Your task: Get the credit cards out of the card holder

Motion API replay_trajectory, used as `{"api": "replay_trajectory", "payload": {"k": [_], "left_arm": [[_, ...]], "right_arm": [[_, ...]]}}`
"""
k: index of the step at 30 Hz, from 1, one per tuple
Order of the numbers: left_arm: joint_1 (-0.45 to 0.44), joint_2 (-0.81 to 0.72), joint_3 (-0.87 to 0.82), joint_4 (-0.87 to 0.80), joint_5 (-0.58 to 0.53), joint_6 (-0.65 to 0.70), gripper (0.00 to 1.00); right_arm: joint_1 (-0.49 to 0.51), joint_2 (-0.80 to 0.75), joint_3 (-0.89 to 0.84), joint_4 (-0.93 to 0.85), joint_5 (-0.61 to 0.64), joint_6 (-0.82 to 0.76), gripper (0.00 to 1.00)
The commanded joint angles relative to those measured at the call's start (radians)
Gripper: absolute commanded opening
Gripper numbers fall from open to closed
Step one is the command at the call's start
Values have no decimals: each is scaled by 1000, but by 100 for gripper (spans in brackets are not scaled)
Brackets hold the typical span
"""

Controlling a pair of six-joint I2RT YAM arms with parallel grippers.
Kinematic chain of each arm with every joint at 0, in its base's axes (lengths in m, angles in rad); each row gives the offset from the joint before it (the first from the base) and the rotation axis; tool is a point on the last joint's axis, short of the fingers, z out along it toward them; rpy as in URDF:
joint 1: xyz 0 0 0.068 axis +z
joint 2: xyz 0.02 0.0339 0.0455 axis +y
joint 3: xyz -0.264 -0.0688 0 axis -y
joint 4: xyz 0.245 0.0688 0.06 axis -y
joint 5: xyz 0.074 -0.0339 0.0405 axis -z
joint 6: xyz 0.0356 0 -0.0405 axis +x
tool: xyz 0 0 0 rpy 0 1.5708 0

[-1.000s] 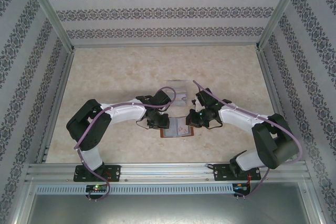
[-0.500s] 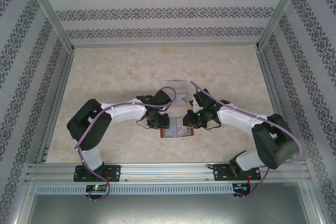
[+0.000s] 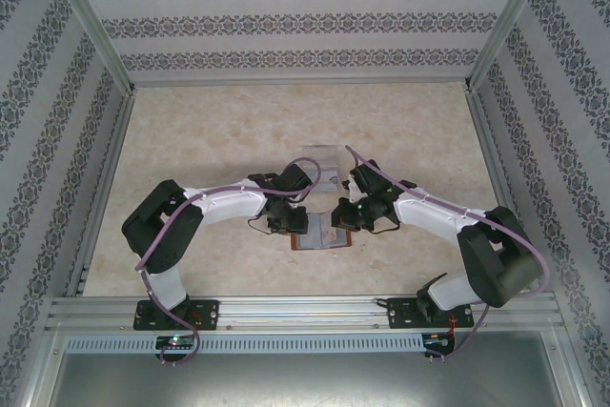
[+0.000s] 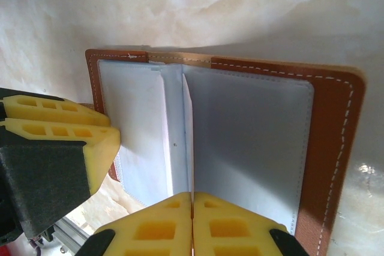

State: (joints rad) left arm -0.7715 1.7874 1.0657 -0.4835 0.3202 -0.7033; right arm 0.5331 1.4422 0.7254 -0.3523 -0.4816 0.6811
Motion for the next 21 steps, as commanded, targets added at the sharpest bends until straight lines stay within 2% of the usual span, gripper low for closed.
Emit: {"api": "replay_trajectory", "payload": {"k": [1, 14, 21], "left_arm": [[-26, 42, -17, -52, -17, 16, 21], [-26, 12, -32, -46, -31, 8, 21], [-26, 3, -41, -39, -33, 5, 21]], "right_arm": [[11, -22, 32, -27, 9, -2, 9], [-1, -109, 46, -87, 34, -42, 9], [-8, -133, 92, -139, 41, -179, 8]]}}
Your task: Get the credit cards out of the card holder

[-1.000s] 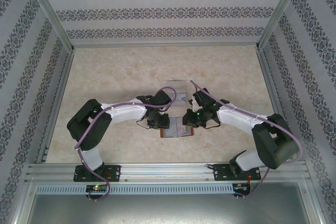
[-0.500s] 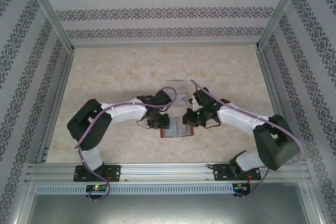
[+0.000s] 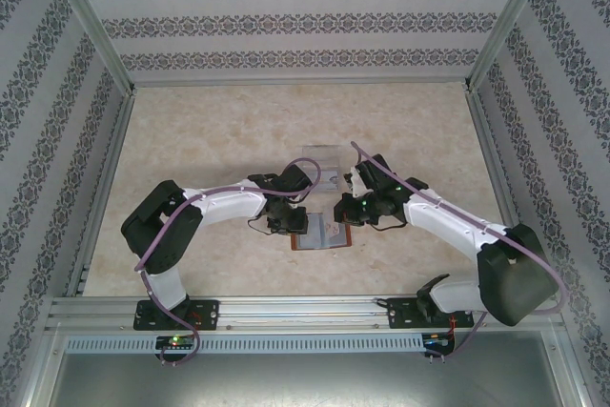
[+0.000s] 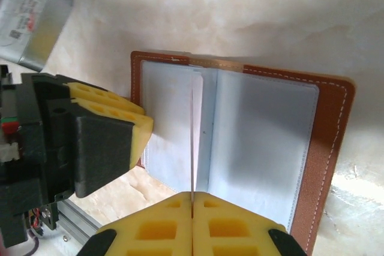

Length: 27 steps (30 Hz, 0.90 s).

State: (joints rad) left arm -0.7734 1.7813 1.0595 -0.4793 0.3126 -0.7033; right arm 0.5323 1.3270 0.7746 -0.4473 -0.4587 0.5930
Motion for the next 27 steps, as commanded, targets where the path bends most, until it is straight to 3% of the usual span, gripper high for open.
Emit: {"api": "replay_trajectory", "payload": {"k": [1, 6, 15, 27], "left_arm": [[-24, 8, -36, -41, -24, 6, 21], [-24, 14, -31, -33, -18, 6, 21], [-24, 1, -49, -26, -19, 4, 21], [-24, 0, -64, -18, -17, -1, 21]], "right_arm": [[-8, -18, 50, -52, 30, -123, 8], [-15, -7, 117, -126, 82, -343, 4], [-27, -8, 217, -275, 171, -882, 1], [-32, 69, 349, -402, 257, -1269, 0]]}}
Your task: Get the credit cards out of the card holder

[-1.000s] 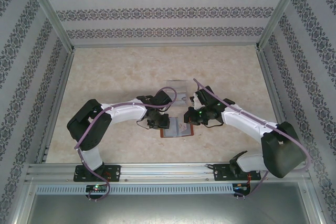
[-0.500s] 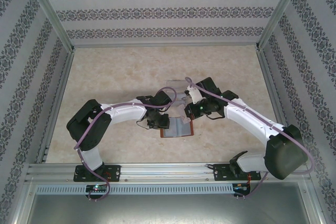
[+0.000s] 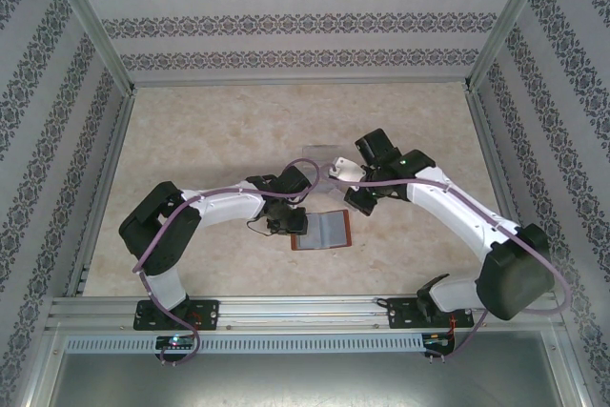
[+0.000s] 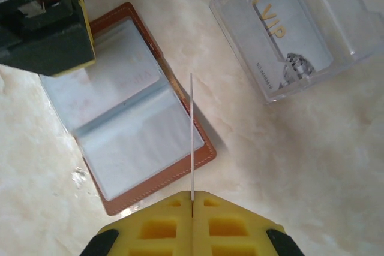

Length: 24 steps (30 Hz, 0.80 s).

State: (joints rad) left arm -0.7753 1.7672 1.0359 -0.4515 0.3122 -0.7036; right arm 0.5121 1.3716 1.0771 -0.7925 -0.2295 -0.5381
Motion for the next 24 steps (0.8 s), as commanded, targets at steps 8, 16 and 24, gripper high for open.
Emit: {"api": "replay_trajectory", "payload": {"k": [8, 16, 24], "left_arm": [[-22, 8, -46, -49, -20, 0, 21], [-22, 8, -65, -37, -13, -12, 19], [-22, 6, -74, -36, -13, -21, 19]], "right_arm": [[-33, 149, 204, -139, 30, -288, 0], [-87, 303, 392, -209, -37, -373, 0], [-101, 485, 599, -307, -71, -432, 0]]}}
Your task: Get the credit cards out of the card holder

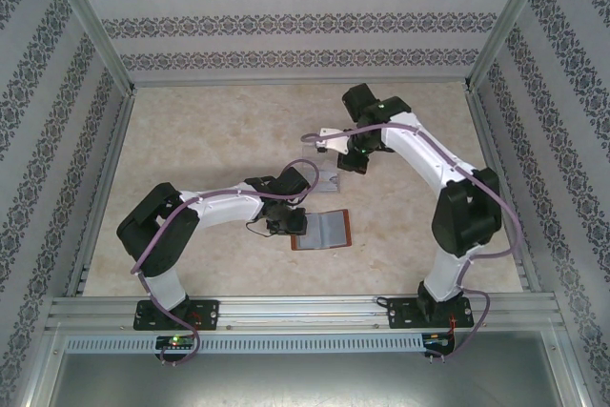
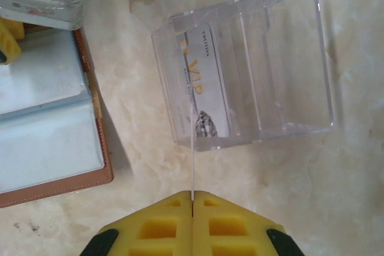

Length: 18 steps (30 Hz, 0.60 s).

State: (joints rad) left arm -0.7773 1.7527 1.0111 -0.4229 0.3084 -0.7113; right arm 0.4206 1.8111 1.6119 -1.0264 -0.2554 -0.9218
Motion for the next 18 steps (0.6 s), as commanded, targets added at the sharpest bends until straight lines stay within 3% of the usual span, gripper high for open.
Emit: {"api": "replay_trajectory", "payload": {"k": [1, 18], "left_arm": [[-20, 21, -50, -63, -10, -15, 19], [-20, 27, -56, -63, -9, -20, 19]], "right_arm": [[-11, 69, 94, -88, -48, -55, 0], [9, 405, 542, -315, -50, -123, 0]]}}
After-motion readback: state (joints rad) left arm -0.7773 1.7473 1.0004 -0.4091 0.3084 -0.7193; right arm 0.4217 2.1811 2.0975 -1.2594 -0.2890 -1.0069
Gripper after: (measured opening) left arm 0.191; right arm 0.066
